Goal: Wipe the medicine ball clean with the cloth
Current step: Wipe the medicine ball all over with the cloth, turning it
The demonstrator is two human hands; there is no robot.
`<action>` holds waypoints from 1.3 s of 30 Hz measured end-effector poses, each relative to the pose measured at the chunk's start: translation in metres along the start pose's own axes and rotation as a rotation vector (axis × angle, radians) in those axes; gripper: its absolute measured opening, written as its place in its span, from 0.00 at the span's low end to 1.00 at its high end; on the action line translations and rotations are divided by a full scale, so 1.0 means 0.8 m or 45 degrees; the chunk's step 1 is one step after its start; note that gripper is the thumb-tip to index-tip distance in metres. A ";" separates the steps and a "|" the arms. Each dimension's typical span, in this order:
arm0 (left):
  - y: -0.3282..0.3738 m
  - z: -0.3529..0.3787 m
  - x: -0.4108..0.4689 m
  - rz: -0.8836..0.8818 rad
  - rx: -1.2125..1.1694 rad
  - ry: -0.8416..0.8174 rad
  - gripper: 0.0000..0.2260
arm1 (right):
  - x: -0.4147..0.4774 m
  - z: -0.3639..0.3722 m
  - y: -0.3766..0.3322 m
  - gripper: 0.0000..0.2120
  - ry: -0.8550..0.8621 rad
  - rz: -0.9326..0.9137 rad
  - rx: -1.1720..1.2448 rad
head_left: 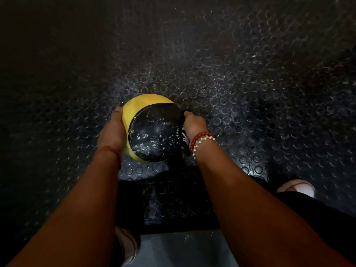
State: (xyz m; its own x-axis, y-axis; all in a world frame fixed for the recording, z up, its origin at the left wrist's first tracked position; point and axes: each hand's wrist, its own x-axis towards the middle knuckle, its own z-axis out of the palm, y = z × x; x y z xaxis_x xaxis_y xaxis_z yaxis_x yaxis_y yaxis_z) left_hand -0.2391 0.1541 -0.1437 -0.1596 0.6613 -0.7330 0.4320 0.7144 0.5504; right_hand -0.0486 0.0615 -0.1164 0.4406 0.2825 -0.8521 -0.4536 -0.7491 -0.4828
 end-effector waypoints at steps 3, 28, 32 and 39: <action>0.022 0.001 -0.051 0.117 0.245 0.044 0.49 | 0.003 -0.005 0.001 0.25 -0.007 -0.009 -0.044; 0.031 0.061 -0.059 0.490 0.111 0.160 0.30 | -0.029 0.027 -0.011 0.13 0.342 -1.166 -0.466; 0.031 0.072 -0.066 0.509 0.119 0.191 0.27 | 0.004 0.002 -0.035 0.15 0.143 -0.697 -0.337; 0.035 0.075 -0.064 0.481 0.140 0.226 0.25 | -0.019 0.019 0.011 0.17 0.328 -0.811 -0.170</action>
State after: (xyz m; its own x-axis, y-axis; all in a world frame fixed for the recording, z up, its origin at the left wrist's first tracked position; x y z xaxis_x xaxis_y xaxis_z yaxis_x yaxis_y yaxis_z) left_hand -0.1658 0.1268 -0.1147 -0.1183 0.9078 -0.4024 0.5800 0.3921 0.7141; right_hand -0.0710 0.0594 -0.1107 0.7660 0.5524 -0.3287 0.0457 -0.5569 -0.8294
